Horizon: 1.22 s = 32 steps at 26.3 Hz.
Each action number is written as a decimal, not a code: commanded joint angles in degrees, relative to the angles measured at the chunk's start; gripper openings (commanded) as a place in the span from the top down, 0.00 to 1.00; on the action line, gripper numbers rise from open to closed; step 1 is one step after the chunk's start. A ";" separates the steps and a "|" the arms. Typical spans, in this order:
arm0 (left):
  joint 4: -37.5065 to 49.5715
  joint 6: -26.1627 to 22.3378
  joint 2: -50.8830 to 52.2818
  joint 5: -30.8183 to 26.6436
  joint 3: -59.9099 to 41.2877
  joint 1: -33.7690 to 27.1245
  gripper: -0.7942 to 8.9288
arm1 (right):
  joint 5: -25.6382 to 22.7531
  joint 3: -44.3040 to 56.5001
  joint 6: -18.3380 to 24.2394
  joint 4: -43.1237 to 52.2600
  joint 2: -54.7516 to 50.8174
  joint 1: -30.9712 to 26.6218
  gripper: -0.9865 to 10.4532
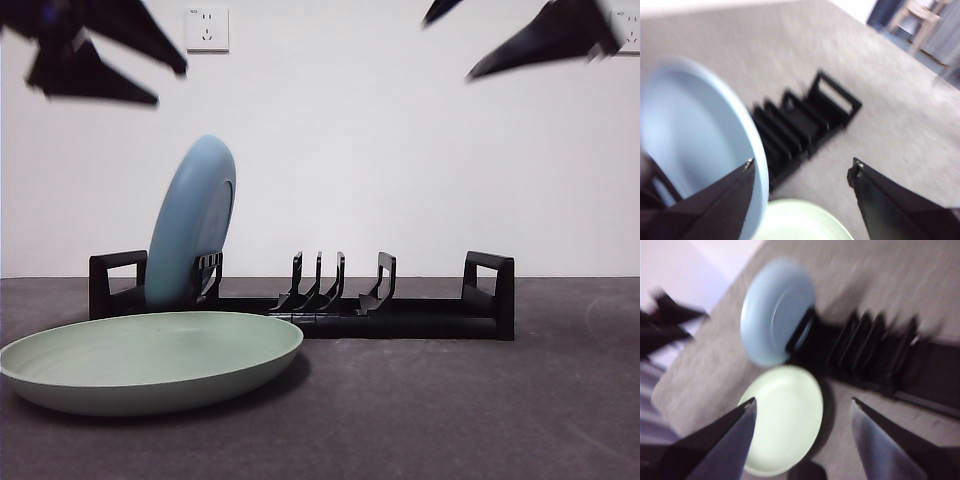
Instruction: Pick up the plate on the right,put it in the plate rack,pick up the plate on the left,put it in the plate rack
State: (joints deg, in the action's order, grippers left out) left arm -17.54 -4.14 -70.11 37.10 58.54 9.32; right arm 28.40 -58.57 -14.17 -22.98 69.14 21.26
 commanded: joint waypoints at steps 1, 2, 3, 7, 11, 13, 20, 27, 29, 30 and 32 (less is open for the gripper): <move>-0.85 -3.91 7.04 -6.88 0.00 2.16 0.59 | 0.22 -0.02 -0.33 0.22 4.63 2.73 0.64; -1.44 -5.44 10.45 -10.80 0.02 3.58 0.59 | 0.20 -0.02 -0.35 0.50 6.97 4.02 0.64; -1.90 -7.10 13.97 -15.23 0.02 5.20 0.59 | 0.09 -0.02 -0.35 0.74 9.51 5.42 0.64; -2.71 -12.02 24.13 -27.04 0.07 10.08 0.59 | -0.04 -0.02 -0.46 1.73 17.42 8.70 0.64; -3.89 -12.98 28.85 -31.21 1.18 12.96 0.59 | 0.02 -0.02 -1.09 3.30 22.80 10.45 0.64; -5.62 -13.20 30.01 -33.07 2.56 13.90 0.59 | 0.04 -0.04 -1.55 4.63 25.11 11.02 0.64; -11.47 -14.19 30.56 -37.27 6.47 15.12 0.59 | 0.24 -0.28 -3.56 8.28 31.69 11.89 0.64; -13.49 -14.16 30.49 -37.22 6.47 15.12 0.59 | 1.66 -3.21 -4.00 8.46 37.16 13.16 0.70; -13.99 -14.16 30.49 -37.22 6.47 15.12 0.59 | 1.55 -4.15 -4.22 8.50 38.25 13.75 0.70; -14.23 -14.16 30.49 -37.24 6.47 15.12 0.59 | 1.44 -4.55 -4.50 8.52 38.84 14.05 0.71; -14.71 -14.19 30.49 -37.24 6.47 15.12 0.59 | 1.44 -5.38 -4.87 8.52 40.22 14.71 0.77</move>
State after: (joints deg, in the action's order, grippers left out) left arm -32.25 -17.63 -39.77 -0.03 65.25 24.23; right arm 29.89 -63.57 -18.35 -14.72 108.12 35.66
